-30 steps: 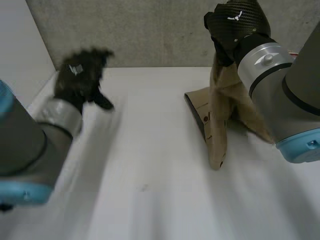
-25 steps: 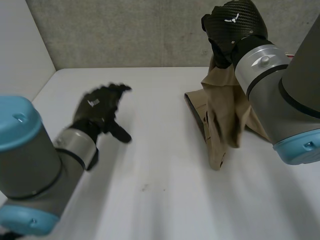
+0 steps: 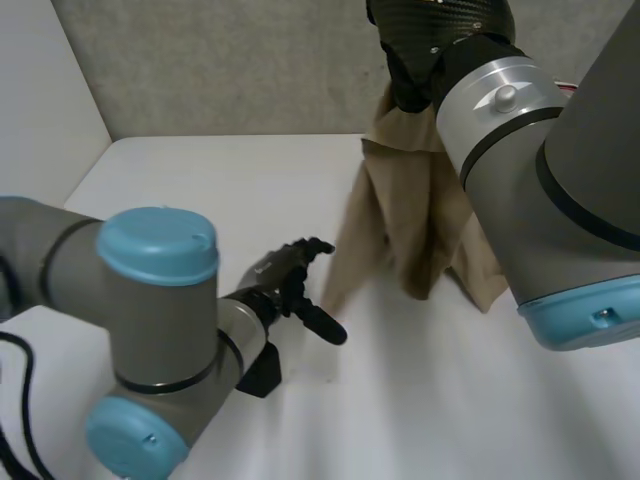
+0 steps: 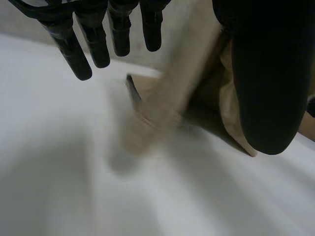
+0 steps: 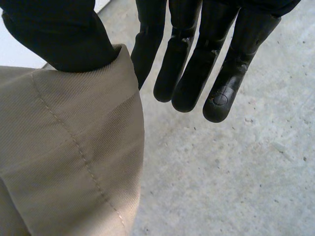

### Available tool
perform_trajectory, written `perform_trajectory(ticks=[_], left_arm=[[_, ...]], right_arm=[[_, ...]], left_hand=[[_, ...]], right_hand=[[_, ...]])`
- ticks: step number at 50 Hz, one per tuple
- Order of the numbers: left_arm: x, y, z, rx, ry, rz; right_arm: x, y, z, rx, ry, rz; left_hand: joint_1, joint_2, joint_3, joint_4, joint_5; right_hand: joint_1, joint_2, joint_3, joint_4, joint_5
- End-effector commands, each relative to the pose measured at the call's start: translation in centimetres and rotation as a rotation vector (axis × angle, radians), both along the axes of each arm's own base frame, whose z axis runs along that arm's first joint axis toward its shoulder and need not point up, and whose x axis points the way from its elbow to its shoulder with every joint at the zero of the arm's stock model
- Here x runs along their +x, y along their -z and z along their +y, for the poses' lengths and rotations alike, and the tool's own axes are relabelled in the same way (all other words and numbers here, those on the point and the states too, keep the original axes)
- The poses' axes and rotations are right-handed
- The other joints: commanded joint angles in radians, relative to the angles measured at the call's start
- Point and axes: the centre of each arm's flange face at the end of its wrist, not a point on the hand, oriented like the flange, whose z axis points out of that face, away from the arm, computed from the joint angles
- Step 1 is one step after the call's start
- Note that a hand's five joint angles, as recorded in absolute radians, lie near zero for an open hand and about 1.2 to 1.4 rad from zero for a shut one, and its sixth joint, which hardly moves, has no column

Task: Fold the shorts.

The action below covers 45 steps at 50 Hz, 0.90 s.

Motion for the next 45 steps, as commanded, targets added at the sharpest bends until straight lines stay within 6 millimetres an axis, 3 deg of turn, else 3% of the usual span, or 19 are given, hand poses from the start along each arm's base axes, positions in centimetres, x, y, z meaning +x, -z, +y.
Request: perform_trajectory(ticks=[1,8,13,19,26,29,31,34,38,40,42,44,45], left_arm=[[-1.5,2.5,0.0,0.104,0.023,-0.001],[-2.1,3.6,-1.5,0.086,-0.014,-0.017],[-1.6,3.6,-3.4,0.011,-0.141,-0.045],[-0.8,3.9,-4.9,-0.005,-0.174,-0.046],[-1.7,4.1,-3.8,0.024,-0.083,-0.028],[-1.8,4.2,-3.6,0.028,-0.069,-0.03],[-1.7,4.0,-3.6,0.02,-0.074,-0.026],[-1.5,3.6,-3.9,0.008,-0.091,-0.024],[0.8,1.7,-6.8,-0.063,-0.191,-0.04],[3.5,-0.1,-9.5,-0.131,-0.271,-0.075],[6.0,-1.7,-11.5,-0.199,-0.328,-0.111],[7.2,-2.9,-12.4,-0.242,-0.355,-0.124],[7.6,-3.4,-12.6,-0.262,-0.364,-0.128]], right_arm=[[0.7,-0.2,1.4,-0.007,-0.009,0.012],[1.2,0.1,2.8,0.003,-0.042,0.018],[1.0,0.5,3.0,0.016,-0.044,0.026],[0.6,0.3,3.3,0.017,-0.041,0.022],[0.6,0.2,3.4,0.014,-0.044,0.02],[0.6,0.2,3.4,0.015,-0.043,0.021],[0.5,0.2,3.3,0.016,-0.042,0.02],[0.3,0.6,2.9,0.027,-0.027,0.028],[0.1,2.3,2.9,0.068,-0.021,0.066],[0.0,3.1,3.0,0.088,-0.021,0.086],[-0.2,4.6,3.2,0.127,-0.019,0.123],[-0.4,5.5,3.4,0.156,-0.021,0.15],[-0.6,6.3,3.6,0.183,-0.021,0.177]], left_hand=[[0.015,0.008,0.002,0.01,0.02],[0.162,0.155,0.149,0.157,0.166],[0.514,0.507,0.501,0.509,0.519],[0.482,0.475,0.469,0.477,0.487],[0.409,0.402,0.396,0.403,0.413],[0.677,0.67,0.664,0.672,0.682],[1.157,1.15,1.144,1.152,1.161],[1.16,1.153,1.147,1.155,1.164],[1.16,1.153,1.147,1.155,1.164],[1.16,1.153,1.147,1.155,1.164],[1.16,1.153,1.147,1.155,1.164],[1.16,1.153,1.147,1.155,1.164],[1.16,1.153,1.147,1.155,1.164]], right_hand=[[0.402,0.22,0.22,0.209,0.229],[0.402,0.22,0.22,0.209,0.229],[0.402,0.22,0.22,0.209,0.229],[0.402,0.22,0.22,0.209,0.229],[0.402,0.22,0.22,0.209,0.229],[0.402,0.22,0.22,0.209,0.229],[0.402,0.22,0.22,0.209,0.229],[0.402,0.22,0.22,0.209,0.229],[0.402,0.22,0.22,0.209,0.229],[0.402,0.22,0.22,0.209,0.229],[0.017,-0.164,-0.164,-0.176,-0.155],[-0.382,-0.563,-0.563,-0.575,-0.554],[-0.745,-0.926,-0.926,-0.937,-0.917]])
